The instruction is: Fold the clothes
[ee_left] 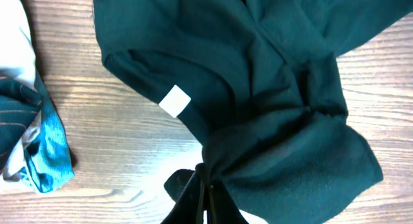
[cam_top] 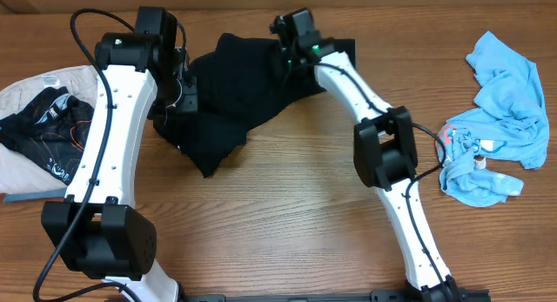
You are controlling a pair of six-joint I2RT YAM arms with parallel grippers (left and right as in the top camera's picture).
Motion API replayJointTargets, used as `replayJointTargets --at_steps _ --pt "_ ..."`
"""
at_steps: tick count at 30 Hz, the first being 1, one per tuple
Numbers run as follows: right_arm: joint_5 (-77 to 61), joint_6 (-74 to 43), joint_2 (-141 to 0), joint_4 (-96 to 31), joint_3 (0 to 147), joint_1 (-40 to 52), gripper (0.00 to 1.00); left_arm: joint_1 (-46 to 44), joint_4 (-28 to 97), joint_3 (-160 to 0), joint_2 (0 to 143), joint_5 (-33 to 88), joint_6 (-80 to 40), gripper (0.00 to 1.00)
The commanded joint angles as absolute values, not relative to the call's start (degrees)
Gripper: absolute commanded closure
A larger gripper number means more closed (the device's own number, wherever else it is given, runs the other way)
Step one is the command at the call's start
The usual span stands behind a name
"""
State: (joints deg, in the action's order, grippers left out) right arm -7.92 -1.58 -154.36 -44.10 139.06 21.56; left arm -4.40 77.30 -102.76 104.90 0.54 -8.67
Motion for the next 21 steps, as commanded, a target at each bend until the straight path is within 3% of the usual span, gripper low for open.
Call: replayJointTargets --at_steps 1,4,5,6,9,11,19,21 --pt "-4.82 -5.08 -143.79 -47.72 142.10 16.82 0.96 -4.08 76.53 -103.00 104.77 -0.49 -8.80 0.96" --pt "-9.34 -5.69 -141.43 -50.30 142.10 14.70 0.96 -4.10 76.42 -103.00 104.77 -0.45 -8.80 0.96" --pt "-9.87 -5.56 -141.45 -50.35 142.06 14.61 0.91 -4.10 76.42 -103.00 104.77 -0.45 -8.80 0.96" --pt "-10.26 -5.54 -141.62 -50.04 141.56 14.61 0.76 -4.10 76.47 -103.00 104.77 -0.40 -8.82 0.96" --pt "-12.36 -2.61 -143.02 -48.27 140.79 15.38 0.67 -4.10 76.82 -103.00 104.77 -0.43 -8.82 0.96" --pt "-12.29 -1.61 -144.51 -46.89 140.79 16.25 0.44 -4.10 76.95 -103.00 104.77 -0.43 -8.82 0.96" --pt "-12.27 2.02 -152.79 -39.83 140.79 19.66 0.15 -4.10 77.08 -103.00 104.77 -0.36 -8.86 0.96" --pt "-12.32 2.00 -154.17 -36.86 140.79 19.97 0.14 -4.10 77.17 -103.00 104.77 -0.05 -8.84 0.96"
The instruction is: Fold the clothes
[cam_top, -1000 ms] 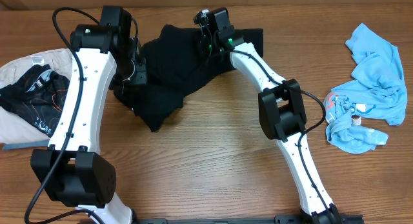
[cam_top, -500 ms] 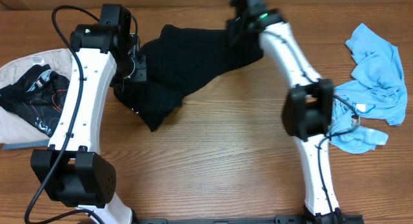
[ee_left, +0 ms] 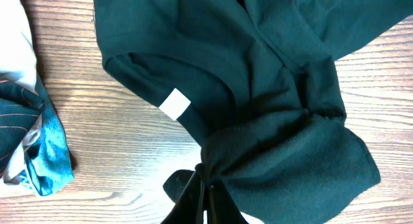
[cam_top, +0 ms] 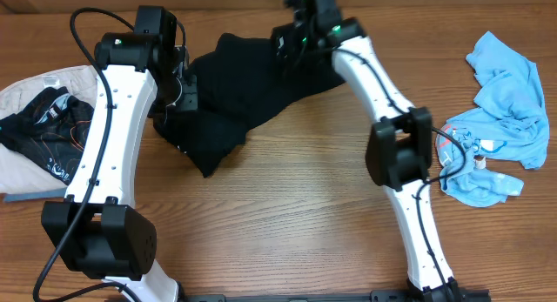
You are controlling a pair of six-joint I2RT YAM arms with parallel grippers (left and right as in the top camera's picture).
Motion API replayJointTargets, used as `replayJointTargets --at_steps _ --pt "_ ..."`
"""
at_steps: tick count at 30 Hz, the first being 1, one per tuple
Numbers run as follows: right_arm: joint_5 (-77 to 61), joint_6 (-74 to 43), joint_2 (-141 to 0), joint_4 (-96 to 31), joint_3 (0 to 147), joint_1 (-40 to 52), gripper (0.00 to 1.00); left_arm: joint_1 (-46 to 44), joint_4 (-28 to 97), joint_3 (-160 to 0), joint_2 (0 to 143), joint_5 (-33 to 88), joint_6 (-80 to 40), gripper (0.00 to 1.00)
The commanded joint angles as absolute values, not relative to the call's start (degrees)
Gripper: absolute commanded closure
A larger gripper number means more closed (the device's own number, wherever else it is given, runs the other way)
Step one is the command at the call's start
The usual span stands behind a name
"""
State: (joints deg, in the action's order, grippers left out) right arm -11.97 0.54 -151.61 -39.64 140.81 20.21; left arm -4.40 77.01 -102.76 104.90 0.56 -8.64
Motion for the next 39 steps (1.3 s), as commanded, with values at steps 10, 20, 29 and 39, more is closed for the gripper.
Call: replayJointTargets --at_steps 10,20,29,39 --pt "-12.78 2.00 -159.28 -29.50 140.79 21.50 0.09 -4.10 77.73 -103.00 104.77 -0.01 -8.84 0.96" --pt "-12.73 1.63 -159.48 -29.23 140.81 21.41 0.96 -4.10 77.71 -103.00 104.77 -0.05 -8.82 0.96" --pt "-5.61 1.52 -150.63 -40.97 144.68 17.72 0.96 -4.08 75.66 -103.02 104.77 -0.80 -7.62 0.96" --pt "-3.25 -4.75 -133.71 -86.98 147.52 8.38 0.96 -2.07 75.37 -104.75 104.75 -3.75 -7.51 0.96"
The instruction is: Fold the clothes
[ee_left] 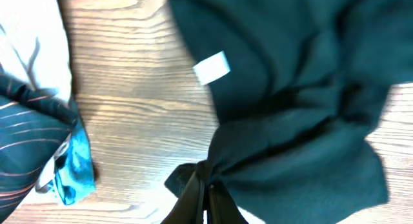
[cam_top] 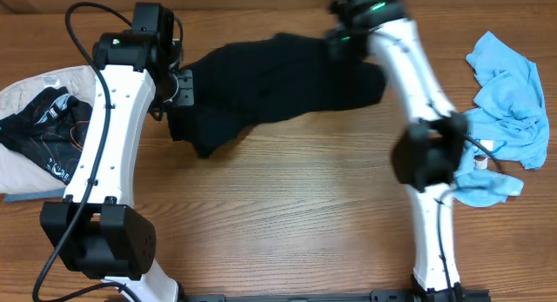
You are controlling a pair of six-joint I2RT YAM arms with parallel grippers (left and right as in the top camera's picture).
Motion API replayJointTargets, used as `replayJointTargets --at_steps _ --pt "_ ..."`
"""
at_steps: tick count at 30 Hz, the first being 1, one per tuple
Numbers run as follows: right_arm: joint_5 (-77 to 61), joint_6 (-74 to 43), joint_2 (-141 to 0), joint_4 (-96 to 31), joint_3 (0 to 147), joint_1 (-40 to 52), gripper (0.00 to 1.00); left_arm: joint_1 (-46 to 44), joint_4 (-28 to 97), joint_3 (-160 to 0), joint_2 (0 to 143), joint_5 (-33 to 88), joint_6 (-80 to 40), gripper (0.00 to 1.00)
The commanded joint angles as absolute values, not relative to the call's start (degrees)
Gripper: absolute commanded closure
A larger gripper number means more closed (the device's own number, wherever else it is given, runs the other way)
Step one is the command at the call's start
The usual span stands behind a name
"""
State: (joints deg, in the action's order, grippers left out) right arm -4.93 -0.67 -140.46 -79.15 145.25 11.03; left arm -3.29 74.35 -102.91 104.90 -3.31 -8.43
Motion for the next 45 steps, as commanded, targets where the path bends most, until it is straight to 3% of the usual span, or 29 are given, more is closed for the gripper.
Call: replayJointTargets --at_steps 1,6,20,28,29,30,31,32,34,37,42,45 --pt "-3.64 -4.75 -133.69 -91.96 147.52 7.70 0.96 -1.96 75.88 -104.75 104.77 -3.05 -7.51 0.96" --pt "-10.00 -4.40 -133.40 -97.08 139.79 6.68 0.94 -1.91 76.42 -104.75 104.75 -1.85 -7.51 0.96" --pt "-2.79 -6.09 -133.43 -95.77 110.98 1.56 0.95 -1.89 76.16 -104.75 104.77 -1.45 -6.39 0.96" --pt "-2.63 -9.23 -132.75 -94.24 111.11 -2.39 0.96 -1.89 75.77 -104.75 104.77 -1.45 -6.37 0.96" --pt "-2.63 -9.15 -132.42 -94.06 112.40 -2.37 0.94 -1.89 75.77 -104.75 104.77 -1.45 -6.37 0.95" --pt "-2.63 -8.88 -132.25 -93.95 113.43 -2.37 0.85 -1.89 75.77 -104.75 104.77 -1.48 -6.31 0.95" --pt "-2.63 -8.67 -131.87 -93.84 114.91 -2.17 0.73 -1.89 75.75 -104.75 104.77 -1.48 -6.17 0.95" --pt "-2.66 -8.54 -131.52 -93.67 116.49 -1.85 0.51 -1.89 75.72 -104.75 104.77 -1.48 -6.15 0.95" --pt "-3.11 -8.27 -131.11 -93.03 119.55 -1.10 0.34 -1.89 75.66 -104.75 104.77 -1.45 -6.17 0.95" --pt "-10.22 -5.50 -131.04 -87.79 124.55 -0.14 0.20 -1.89 75.59 -104.75 104.77 -1.45 -6.20 0.94" --pt "-16.88 -4.51 -131.68 -77.47 123.98 0.82 0.30 -1.89 75.55 -104.75 104.77 -1.43 -6.22 0.94" --pt "-16.78 -4.73 -132.75 -74.30 123.37 1.93 0.31 -1.89 75.31 -104.75 104.77 -1.41 -6.26 0.94"
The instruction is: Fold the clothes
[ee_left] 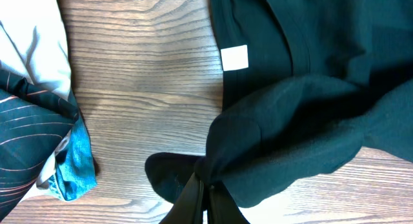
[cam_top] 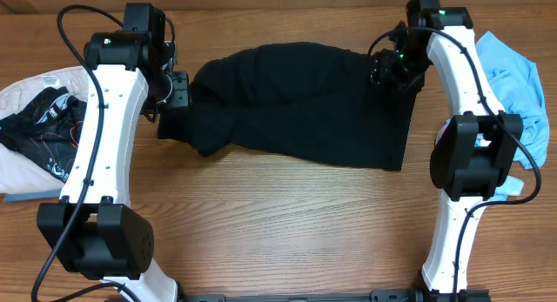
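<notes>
A black garment point(cam_top: 296, 102) lies stretched wide across the back of the wooden table point(cam_top: 278, 224). At its bunched left end my left gripper point(cam_top: 174, 95) is shut on a fold. In the left wrist view the fingers point(ee_left: 208, 185) pinch dark cloth point(ee_left: 303, 114) just above the wood, and a white tag point(ee_left: 234, 57) shows near the neckline. My right gripper point(cam_top: 389, 69) sits at the garment's upper right corner and holds it there, with the right edge falling toward the front.
A pile of beige and black-patterned clothes point(cam_top: 39, 119) lies at the left edge, and its teal-trimmed cloth point(ee_left: 39, 153) shows in the left wrist view. A light blue garment point(cam_top: 522, 84) lies at the far right, behind the right arm.
My right gripper has moved farther right and slightly forward with its corner. The garment is now spread much wider and flatter. The left gripper has shifted a little left, still shut on the cloth.
The black garment was bunched in a heap at back centre, with both grippers on it close together. The right gripper then stood higher, and later well to the right with its corner. The left held its end, and the cloth now lies stretched out.
</notes>
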You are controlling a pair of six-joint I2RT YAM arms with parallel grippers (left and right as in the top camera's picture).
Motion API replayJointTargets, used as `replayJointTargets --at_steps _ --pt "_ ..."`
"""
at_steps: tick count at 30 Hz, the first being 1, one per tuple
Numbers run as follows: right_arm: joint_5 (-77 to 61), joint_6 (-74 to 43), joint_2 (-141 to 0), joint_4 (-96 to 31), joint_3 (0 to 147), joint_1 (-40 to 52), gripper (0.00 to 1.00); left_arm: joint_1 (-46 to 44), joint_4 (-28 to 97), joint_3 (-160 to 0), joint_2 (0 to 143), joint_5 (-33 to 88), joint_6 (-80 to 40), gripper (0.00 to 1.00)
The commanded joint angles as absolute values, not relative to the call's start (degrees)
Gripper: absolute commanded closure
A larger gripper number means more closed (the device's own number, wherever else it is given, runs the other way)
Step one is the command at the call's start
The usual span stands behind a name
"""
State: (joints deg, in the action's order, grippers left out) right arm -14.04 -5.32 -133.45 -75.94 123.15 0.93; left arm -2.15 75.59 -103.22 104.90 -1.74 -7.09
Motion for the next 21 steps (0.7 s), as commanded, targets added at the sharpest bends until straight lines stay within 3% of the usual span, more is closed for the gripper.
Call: replayJointTargets --at_steps 1,7,21 --pt "-16.53 -4.73 -132.92 -73.28 122.74 2.33 0.30 -1.89 75.31 -104.75 104.77 -1.39 -6.26 0.94" --pt "-8.21 -11.55 -132.94 -71.61 117.30 2.90 0.30 -1.89 75.35 -104.75 104.77 -0.97 -6.42 0.94" --pt "-8.16 -10.66 -132.94 -63.37 105.08 2.90 0.30 -1.89 75.35 -104.75 104.77 0.03 -6.44 0.94"
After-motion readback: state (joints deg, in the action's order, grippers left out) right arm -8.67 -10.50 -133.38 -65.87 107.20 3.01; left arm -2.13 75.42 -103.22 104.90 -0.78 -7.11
